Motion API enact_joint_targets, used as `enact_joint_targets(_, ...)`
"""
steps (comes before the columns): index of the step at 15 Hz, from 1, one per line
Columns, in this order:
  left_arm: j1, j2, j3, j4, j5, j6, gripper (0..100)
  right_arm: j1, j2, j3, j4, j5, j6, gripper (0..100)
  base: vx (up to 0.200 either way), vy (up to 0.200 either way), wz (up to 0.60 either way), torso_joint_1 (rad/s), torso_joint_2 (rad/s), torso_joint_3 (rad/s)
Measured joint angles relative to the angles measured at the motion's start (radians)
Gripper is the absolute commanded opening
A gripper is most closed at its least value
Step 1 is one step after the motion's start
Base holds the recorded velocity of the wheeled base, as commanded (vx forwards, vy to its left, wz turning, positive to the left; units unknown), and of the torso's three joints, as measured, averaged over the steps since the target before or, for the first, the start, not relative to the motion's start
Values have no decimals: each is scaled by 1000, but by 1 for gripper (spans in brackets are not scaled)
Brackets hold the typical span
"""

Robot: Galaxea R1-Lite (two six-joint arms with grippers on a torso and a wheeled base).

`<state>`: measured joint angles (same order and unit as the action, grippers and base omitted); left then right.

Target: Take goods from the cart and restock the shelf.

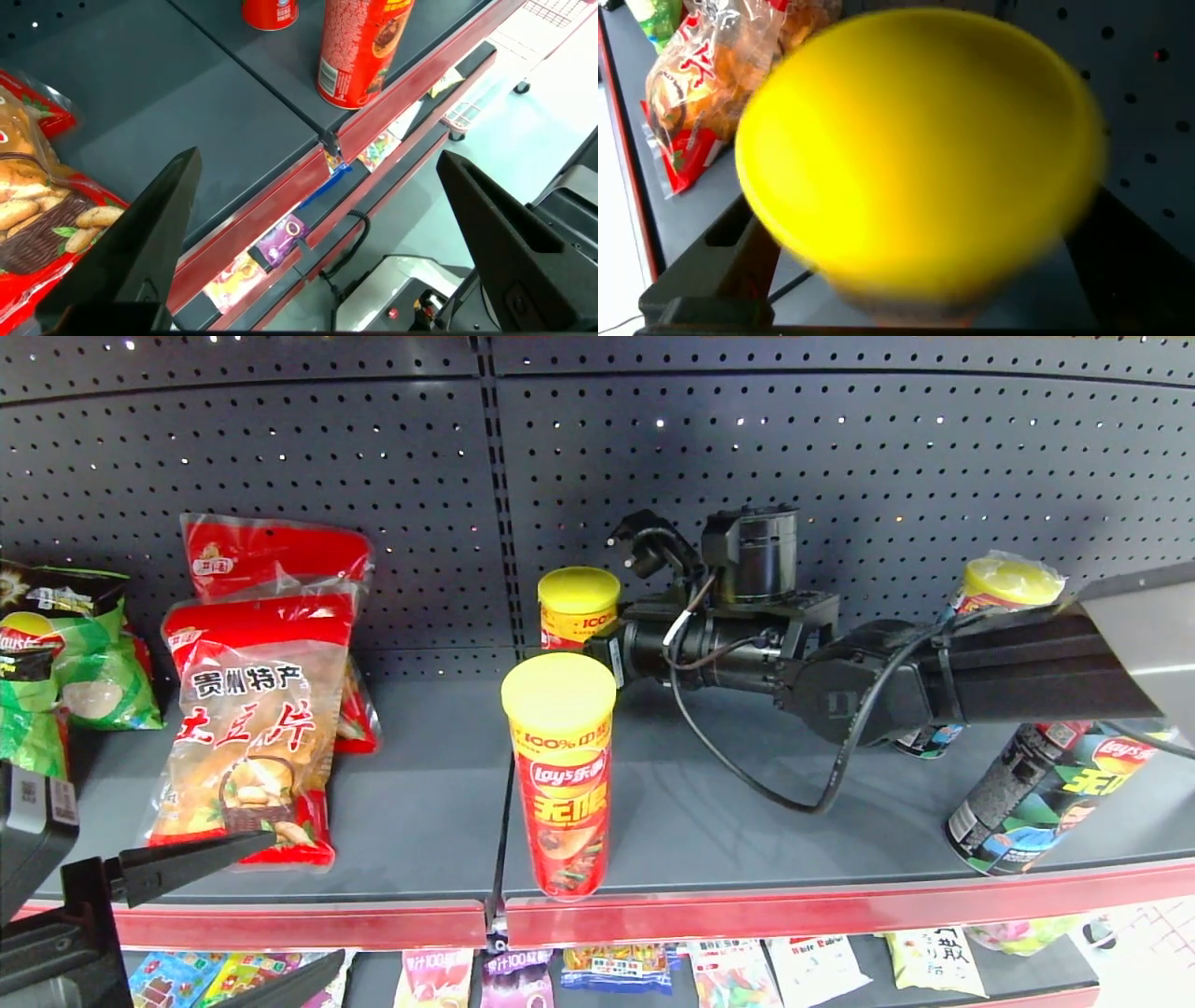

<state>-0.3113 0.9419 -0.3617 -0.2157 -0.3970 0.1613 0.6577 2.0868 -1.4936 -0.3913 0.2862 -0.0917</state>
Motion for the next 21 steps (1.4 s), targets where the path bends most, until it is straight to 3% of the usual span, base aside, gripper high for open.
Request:
enact_joint_targets(8, -2, 77, 1, -4, 4, 3, 100, -16, -224, 326, 1, -50, 11, 100, 0, 0, 0, 0, 0, 0)
enact_joint_targets(12, -2, 177, -15, -12, 30, 36, 100, -17, -409, 553, 1, -125, 12, 100, 0, 0, 0, 0, 0, 0)
enact_joint_targets(15, -7, 266, -43, -12, 33, 40, 100, -14, -593, 705, 3, -131, 18, 100, 0, 0, 0, 0, 0, 0)
enact_joint_targets(21, -124, 461, -165, -11, 111, 15, 100, -29, -931, 926, 16, -136, 42, 100, 0, 0, 0, 0, 0, 0)
